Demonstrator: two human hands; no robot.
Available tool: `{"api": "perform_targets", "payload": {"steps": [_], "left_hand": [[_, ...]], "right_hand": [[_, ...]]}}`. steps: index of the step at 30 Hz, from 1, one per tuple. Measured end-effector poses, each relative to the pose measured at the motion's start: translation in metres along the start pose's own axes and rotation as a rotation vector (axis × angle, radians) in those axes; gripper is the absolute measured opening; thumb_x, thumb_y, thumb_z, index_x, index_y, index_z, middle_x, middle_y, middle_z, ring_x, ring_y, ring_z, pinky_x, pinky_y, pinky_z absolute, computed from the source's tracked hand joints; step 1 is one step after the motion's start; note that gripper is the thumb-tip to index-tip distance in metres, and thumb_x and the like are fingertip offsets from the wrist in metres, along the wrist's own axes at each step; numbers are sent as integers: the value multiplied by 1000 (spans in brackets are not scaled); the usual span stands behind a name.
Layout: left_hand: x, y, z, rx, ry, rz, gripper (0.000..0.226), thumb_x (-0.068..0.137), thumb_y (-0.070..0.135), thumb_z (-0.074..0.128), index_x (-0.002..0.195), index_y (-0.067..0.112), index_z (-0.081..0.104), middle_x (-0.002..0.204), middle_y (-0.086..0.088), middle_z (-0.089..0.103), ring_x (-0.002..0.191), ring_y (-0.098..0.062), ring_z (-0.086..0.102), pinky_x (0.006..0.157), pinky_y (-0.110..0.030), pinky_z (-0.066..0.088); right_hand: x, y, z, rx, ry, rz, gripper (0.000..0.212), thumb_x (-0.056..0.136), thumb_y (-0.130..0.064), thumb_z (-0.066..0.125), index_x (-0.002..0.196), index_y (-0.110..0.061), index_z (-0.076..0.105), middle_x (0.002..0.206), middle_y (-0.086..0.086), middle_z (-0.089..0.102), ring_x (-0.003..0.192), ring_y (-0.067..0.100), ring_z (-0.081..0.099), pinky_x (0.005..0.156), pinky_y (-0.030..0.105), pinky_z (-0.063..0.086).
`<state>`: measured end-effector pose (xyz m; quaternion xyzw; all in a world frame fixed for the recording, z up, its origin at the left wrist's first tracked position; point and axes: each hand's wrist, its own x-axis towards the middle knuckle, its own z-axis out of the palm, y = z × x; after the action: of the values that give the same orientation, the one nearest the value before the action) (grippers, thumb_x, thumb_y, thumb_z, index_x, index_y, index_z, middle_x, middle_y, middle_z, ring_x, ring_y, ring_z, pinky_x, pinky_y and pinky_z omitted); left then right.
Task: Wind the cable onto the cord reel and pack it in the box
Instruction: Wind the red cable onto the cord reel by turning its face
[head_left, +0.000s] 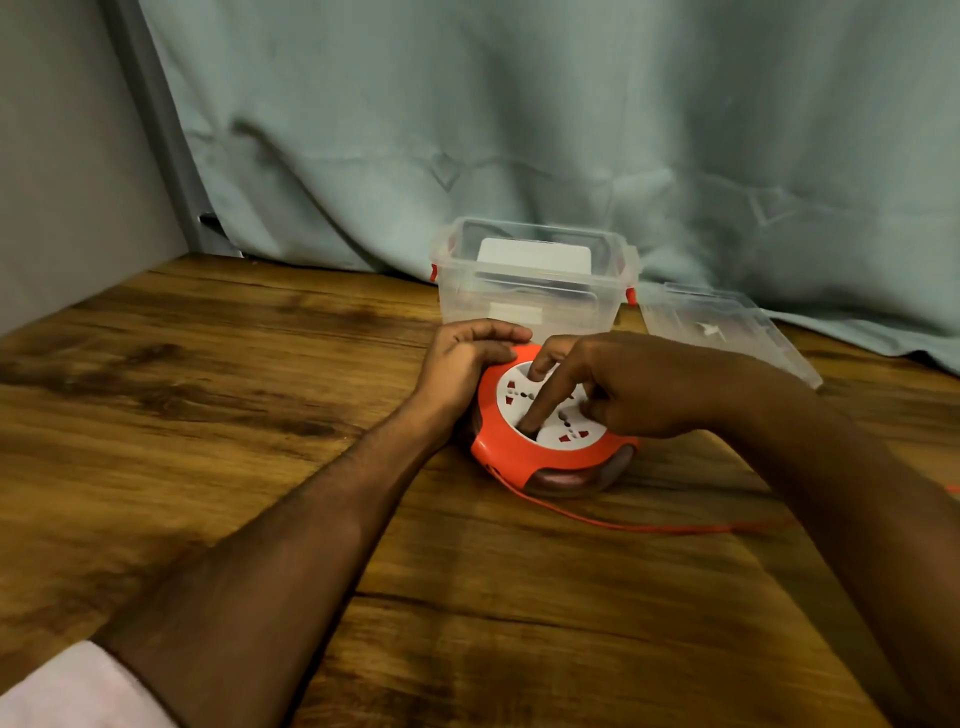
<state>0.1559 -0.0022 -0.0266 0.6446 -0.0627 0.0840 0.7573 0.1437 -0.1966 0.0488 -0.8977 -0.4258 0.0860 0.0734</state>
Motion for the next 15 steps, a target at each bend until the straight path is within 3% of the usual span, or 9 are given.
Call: {"api": "perform_targets", "payload": {"steps": [8,12,15], "left_hand": [[-3,3,2,-66,21,-9,36,81,-12,52,108,0,72,90,-21,73,74,-29,69,70,-33,57],[-5,7,4,-87,16,-36,51,81,-14,52,124,9,64,94,-26,73,76,-32,71,71,-37,59],[-8,10,5,-96,-1,-40,55,81,-15,52,129,9,61,92,-26,72,73,-30,71,68,-35,60]], "right_hand": [[-2,-3,-1,-109,63,8,75,84,1,68,114,-68,63,146,-23,49,87,-24,38,76,26,51],[-3,-9,-2,-100,70,-6,68,82,-1,73,111,-62,68,133,-21,56,113,0,54,81,34,56],[-3,-14,-3,-119,61,13,68,80,-6,75,113,-65,65,128,-21,57,118,8,55,86,37,55]]}}
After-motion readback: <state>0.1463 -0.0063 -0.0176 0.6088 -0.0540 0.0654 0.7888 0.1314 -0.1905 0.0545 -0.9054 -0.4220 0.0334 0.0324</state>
